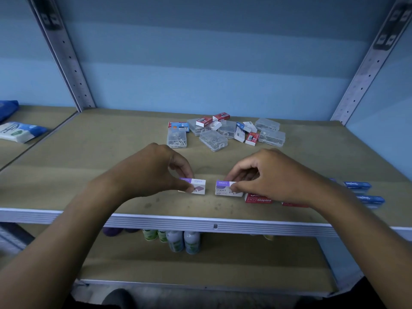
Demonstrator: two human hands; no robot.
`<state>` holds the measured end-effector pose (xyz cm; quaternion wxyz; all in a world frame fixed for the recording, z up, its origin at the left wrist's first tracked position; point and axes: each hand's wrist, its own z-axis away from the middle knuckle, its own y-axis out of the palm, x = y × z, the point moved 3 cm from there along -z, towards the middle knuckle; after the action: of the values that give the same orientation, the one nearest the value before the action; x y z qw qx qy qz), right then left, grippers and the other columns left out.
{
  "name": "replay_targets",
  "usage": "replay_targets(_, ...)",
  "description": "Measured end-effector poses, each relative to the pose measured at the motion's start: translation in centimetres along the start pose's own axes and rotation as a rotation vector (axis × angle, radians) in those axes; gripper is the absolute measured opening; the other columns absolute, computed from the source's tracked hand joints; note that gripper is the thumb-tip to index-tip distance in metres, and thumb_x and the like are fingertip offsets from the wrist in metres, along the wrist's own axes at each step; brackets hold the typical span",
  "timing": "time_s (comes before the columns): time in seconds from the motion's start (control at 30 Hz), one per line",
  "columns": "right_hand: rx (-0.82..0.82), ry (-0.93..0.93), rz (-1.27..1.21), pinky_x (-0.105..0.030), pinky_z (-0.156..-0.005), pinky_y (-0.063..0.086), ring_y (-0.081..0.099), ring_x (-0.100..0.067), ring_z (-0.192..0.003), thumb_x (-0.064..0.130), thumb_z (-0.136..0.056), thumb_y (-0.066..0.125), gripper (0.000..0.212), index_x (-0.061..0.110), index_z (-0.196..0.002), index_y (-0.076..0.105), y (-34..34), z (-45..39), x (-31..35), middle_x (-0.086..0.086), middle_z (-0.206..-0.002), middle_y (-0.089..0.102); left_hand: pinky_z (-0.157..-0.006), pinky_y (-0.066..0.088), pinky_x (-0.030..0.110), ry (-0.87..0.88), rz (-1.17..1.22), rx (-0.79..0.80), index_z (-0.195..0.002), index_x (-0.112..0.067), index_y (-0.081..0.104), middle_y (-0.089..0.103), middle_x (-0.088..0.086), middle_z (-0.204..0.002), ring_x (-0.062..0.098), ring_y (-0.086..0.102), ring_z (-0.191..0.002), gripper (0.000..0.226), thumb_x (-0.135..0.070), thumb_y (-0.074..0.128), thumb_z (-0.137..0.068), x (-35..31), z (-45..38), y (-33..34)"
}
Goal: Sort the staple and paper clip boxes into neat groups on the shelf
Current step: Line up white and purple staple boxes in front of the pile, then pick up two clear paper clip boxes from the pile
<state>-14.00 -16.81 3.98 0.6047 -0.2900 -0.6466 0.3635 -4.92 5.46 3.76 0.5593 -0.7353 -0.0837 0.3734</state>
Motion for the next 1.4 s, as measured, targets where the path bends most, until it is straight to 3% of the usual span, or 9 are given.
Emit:
replay_targets(0.53,0.057,-0.010,0.061,-0.022,-0.082,0.057,0.070,0.006,-0.081,0.029,-0.084,0.080,0.015,0.029,-0.100,0.081,0.6,0.0,0.3,0.018,-0.085,0.077,-0.074,0.048,0.017,-0.008,0.026,-0.001,-0.083,-0.034,0.076,0.072,-0.022,-0.083,-0.004,0.062,-0.086,0.013,-0.042,0.082,-0.072,0.4,0.3,0.8)
replay_targets(0.73,-0.076,-0.013,0.031,-0.010,-0.078,0.049,0.067,0.008,-0.086,0.039,-0.087,0.075,0.016,0.033,-0.101,0.080,-0.5,-0.5,-0.3,0.021,-0.091,0.076,-0.075,0.049,0.018,-0.061,0.080,-0.011,-0.088,-0.039,0.075,0.072,-0.022,-0.086,-0.004,0.063,-0.091,0.035,-0.067,0.067,-0.069,0.7,0.5,0.1)
replay_targets(0.87,-0.151,0.014,0.117,-0.021,-0.089,0.053,0.065,0.006,-0.092,0.036,-0.091,0.070,0.019,0.034,-0.109,0.076,-0.5,-2.2,-1.5,0.019,-0.102,0.074,-0.078,0.048,0.020,-0.095,0.017,-0.100,-0.095,-0.037,0.073,0.070,-0.023,-0.096,-0.002,0.061,-0.096,0.035,-0.066,0.059,-0.079,2.0,-0.2,-0.4)
replay_targets(0.97,-0.159,0.044,0.148,-0.019,-0.087,0.041,0.056,0.003,-0.106,0.048,-0.093,0.064,0.033,0.037,-0.123,0.067,0.1,-3.7,-1.8,0.016,-0.123,0.066,-0.091,0.045,0.025,-0.121,-0.123,-0.087,-0.106,-0.034,0.069,0.066,-0.017,-0.113,0.007,0.056,-0.109,0.055,-0.076,0.048,-0.078,3.4,-1.3,0.2)
replay_targets(1.03,-0.168,0.073,0.163,-0.020,-0.092,0.033,0.049,-0.004,-0.122,0.055,-0.093,0.059,0.041,0.039,-0.131,0.059,0.6,-4.9,-1.9,0.013,-0.136,0.057,-0.105,0.040,0.035,-0.186,-0.162,-0.086,-0.116,-0.035,0.065,0.059,-0.010,-0.128,0.016,0.048,-0.122,0.068,-0.081,0.037,-0.075,4.1,-2.0,0.6)
replay_targets(1.13,-0.168,0.119,0.173,-0.025,-0.106,0.032,0.039,-0.011,-0.139,0.060,-0.094,0.053,0.053,0.040,-0.142,0.048,1.3,-7.1,-2.3,0.010,-0.151,0.045,-0.116,0.025,0.039,-0.338,-0.166,-0.074,-0.138,-0.037,0.048,0.038,-0.011,-0.149,0.019,0.025,-0.140,0.074,-0.082,0.037,-0.079,4.3,-2.8,0.8)
replay_targets(1.2,-0.161,0.128,0.203,-0.035,-0.114,0.033,0.038,-0.015,-0.142,0.058,-0.095,0.050,0.055,0.038,-0.145,0.044,1.7,-8.5,-2.6,0.008,-0.154,0.041,-0.119,0.016,0.040,-0.395,-0.187,-0.052,-0.147,-0.038,0.034,0.023,-0.014,-0.158,0.015,0.011,-0.146,0.085,-0.086,0.032,-0.077,4.3,-3.3,0.9)
replay_targets(1.27,-0.165,0.132,0.252,-0.045,-0.114,0.037,0.040,-0.019,-0.141,0.051,-0.097,0.049,0.052,0.036,-0.146,0.044,1.8,-9.5,-2.7,0.005,-0.154,0.042,-0.119,0.012,0.043,-0.429,-0.197,-0.035,-0.150,-0.039,0.025,0.014,-0.014,-0.161,0.015,0.004,-0.148,0.094,-0.091,0.028,-0.072,4.4,-3.8,0.9)
replay_targets(1.4,-0.145,0.151,0.317,-0.046,-0.112,0.038,0.043,-0.022,-0.138,0.038,-0.100,0.050,0.047,0.033,-0.147,0.047,1.9,-10.4,-2.9,0.000,-0.151,0.045,-0.117,0.009,0.045,-0.461,-0.191,-0.003,-0.150,-0.041,0.022,0.014,-0.014,-0.162,0.014,0.003,-0.149,0.095,-0.093,0.023,-0.071,4.8,-4.6,1.1)
